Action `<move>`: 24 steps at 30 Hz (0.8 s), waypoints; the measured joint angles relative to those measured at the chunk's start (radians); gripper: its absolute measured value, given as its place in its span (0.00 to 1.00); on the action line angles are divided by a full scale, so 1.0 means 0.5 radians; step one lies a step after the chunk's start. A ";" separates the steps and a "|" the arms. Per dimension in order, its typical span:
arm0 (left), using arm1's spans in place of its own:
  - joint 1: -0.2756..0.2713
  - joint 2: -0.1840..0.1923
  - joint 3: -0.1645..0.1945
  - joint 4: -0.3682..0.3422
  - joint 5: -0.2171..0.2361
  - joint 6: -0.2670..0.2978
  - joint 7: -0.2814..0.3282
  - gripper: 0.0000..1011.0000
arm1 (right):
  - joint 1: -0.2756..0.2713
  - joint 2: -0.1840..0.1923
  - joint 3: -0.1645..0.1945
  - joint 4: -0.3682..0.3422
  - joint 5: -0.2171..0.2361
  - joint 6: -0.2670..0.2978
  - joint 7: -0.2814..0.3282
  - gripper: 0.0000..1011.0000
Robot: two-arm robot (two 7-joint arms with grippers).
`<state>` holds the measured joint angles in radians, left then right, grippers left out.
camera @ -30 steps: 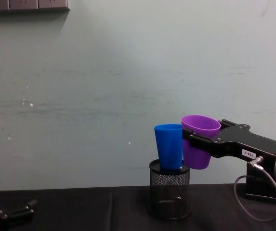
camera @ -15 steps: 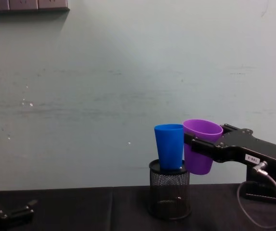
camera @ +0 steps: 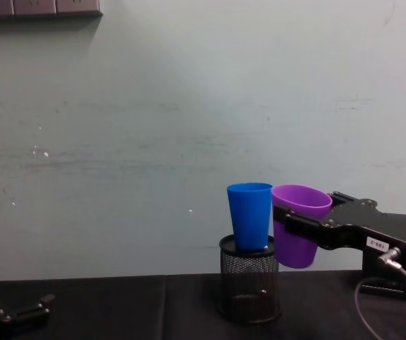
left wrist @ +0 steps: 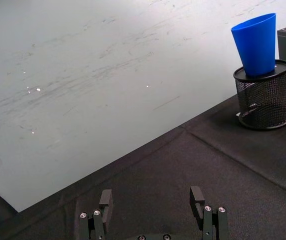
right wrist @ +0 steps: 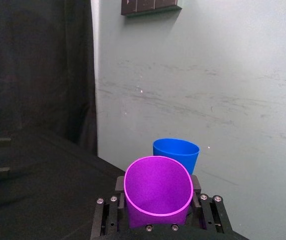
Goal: Pick up one cup with a gripper and tap it against the other cup.
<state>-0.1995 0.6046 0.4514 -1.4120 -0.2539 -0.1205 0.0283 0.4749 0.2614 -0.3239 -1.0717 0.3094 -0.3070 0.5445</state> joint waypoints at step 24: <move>0.000 0.000 0.000 0.000 0.000 0.000 0.000 1.00 | -0.201 0.149 -0.026 -0.286 0.053 0.171 -0.002 0.73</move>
<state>-0.1995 0.6047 0.4514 -1.4120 -0.2539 -0.1205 0.0283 0.3743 0.3360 -0.3368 -1.2148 0.3360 -0.2214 0.5435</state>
